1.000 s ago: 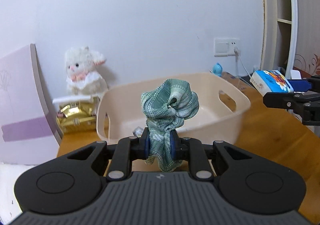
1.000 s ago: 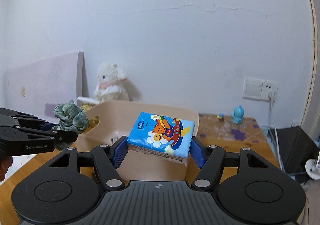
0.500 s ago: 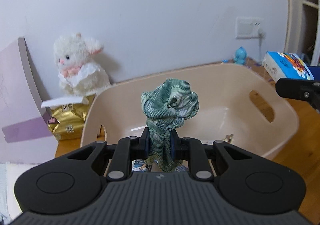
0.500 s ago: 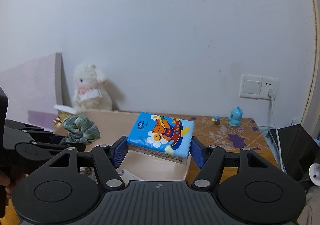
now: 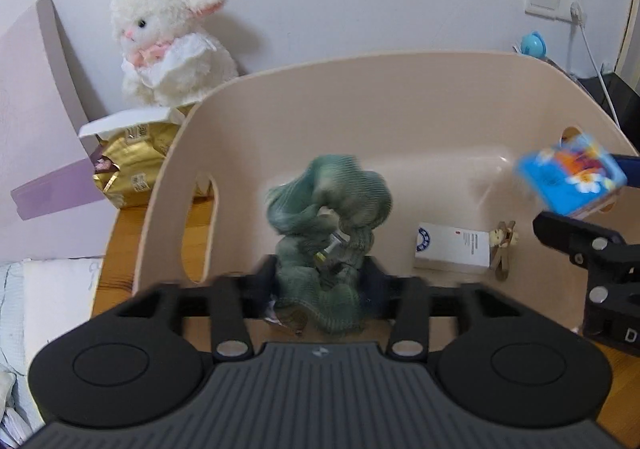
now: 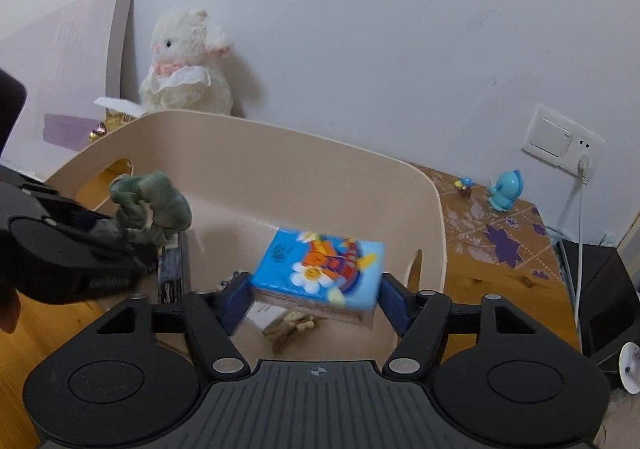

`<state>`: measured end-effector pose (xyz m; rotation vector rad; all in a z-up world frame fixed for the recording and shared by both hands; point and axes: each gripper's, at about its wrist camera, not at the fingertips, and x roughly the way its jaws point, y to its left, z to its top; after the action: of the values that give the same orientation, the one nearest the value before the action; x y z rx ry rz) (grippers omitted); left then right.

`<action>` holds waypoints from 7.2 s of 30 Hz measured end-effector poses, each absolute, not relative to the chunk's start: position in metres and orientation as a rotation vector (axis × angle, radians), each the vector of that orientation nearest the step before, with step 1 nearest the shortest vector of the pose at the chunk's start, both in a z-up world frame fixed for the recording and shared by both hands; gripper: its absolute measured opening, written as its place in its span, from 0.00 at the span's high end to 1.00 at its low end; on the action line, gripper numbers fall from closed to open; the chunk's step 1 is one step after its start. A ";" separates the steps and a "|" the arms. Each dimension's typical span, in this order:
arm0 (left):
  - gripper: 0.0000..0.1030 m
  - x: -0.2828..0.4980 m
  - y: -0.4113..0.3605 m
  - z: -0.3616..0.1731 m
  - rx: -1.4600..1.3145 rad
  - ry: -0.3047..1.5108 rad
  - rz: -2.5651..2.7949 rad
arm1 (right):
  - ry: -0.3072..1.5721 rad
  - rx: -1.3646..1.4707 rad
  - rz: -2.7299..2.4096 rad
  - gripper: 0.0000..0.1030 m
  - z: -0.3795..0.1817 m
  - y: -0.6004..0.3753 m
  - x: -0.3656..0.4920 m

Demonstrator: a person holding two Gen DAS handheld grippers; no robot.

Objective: Organize objects
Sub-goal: 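Open both tools to drop the scrunchie and tissue pack into the basket, then move both open tools back to the black cube and blue-white tissue pack, then grasp the black cube box with the left tool while the right tool grasps the blue-white tissue pack, then lift the cube and blue-white tissue pack and carry them over the basket, then open both tools to drop the cube and tissue pack into the basket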

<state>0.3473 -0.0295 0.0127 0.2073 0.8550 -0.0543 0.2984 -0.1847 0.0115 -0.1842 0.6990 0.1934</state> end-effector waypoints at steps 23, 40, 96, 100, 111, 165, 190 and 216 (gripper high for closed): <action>0.15 0.260 -0.019 0.066 0.174 0.653 -0.063 | 0.560 -0.169 0.205 0.00 0.078 -0.210 0.218; 0.15 0.170 -0.008 0.058 0.158 0.592 -0.090 | 0.535 -0.145 0.224 0.00 0.080 -0.237 0.128; 0.08 0.237 0.001 -0.071 0.101 0.718 -0.236 | 0.744 -0.095 0.222 0.00 -0.078 -0.198 0.203; 0.10 0.244 0.005 -0.071 0.112 0.713 -0.267 | 0.739 -0.093 0.212 0.00 -0.079 -0.194 0.208; 0.55 0.244 -0.003 -0.067 0.131 0.664 -0.361 | 0.730 -0.085 0.209 0.24 -0.075 -0.185 0.216; 0.55 0.263 -0.012 0.068 0.197 0.426 -0.150 | 0.350 0.002 0.229 0.39 0.093 -0.210 0.208; 0.54 0.351 -0.042 0.000 0.191 0.819 -0.026 | 0.653 -0.079 0.144 0.38 0.010 -0.197 0.302; 0.10 0.260 -0.032 0.070 0.156 0.621 0.021 | 0.481 -0.031 0.194 0.00 0.080 -0.215 0.208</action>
<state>0.2598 -0.0324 0.0705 0.1563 0.6208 0.0209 0.2075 -0.2146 0.0800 -0.0311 0.4810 0.1944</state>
